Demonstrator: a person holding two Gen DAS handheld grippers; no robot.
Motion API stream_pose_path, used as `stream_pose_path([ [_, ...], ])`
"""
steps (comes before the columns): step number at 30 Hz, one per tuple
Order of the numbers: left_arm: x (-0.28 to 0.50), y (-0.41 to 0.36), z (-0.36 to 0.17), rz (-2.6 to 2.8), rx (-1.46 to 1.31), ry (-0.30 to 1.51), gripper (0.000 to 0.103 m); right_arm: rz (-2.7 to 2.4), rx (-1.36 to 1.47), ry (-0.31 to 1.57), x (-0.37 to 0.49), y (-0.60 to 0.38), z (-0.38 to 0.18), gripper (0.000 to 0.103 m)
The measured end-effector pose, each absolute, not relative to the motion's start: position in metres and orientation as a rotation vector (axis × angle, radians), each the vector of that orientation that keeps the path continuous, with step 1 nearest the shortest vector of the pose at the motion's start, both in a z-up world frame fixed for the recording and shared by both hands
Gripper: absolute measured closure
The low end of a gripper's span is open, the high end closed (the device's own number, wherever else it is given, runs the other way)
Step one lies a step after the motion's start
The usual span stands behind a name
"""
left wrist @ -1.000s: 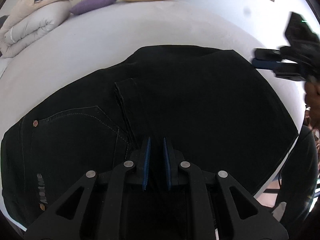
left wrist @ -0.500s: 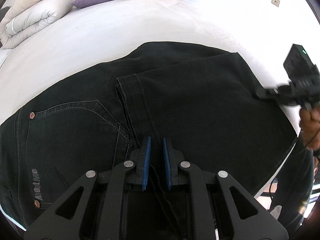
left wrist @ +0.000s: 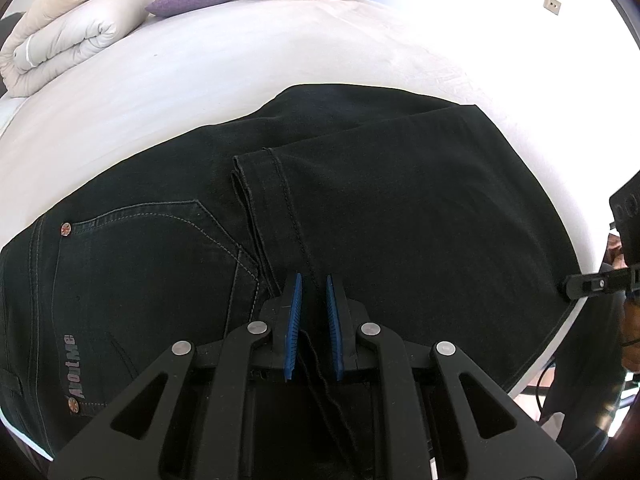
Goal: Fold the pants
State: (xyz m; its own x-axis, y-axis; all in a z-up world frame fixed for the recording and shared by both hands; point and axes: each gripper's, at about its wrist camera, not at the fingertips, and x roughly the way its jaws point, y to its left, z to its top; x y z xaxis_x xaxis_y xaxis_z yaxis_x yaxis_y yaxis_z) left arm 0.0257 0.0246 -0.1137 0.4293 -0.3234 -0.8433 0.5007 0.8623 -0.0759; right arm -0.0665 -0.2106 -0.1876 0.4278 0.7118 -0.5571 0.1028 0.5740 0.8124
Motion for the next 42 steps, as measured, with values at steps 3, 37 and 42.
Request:
stream_pose_path([
  [3, 0.025, 0.024, -0.114, -0.515, 0.198, 1.001, 0.090, 0.440, 0.900, 1.078, -0.070, -0.210, -0.189, 0.102],
  [37, -0.050, 0.304, -0.097, -0.200, -0.860, 0.713, 0.007, 0.672, 0.844, 0.923, -0.003, -0.127, -0.121, 0.041],
  [42, -0.057, 0.336, -0.129, -0.129, -1.047, 0.735, 0.007, 0.712, 0.819, 0.972, 0.031, -0.089, -0.124, 0.051],
])
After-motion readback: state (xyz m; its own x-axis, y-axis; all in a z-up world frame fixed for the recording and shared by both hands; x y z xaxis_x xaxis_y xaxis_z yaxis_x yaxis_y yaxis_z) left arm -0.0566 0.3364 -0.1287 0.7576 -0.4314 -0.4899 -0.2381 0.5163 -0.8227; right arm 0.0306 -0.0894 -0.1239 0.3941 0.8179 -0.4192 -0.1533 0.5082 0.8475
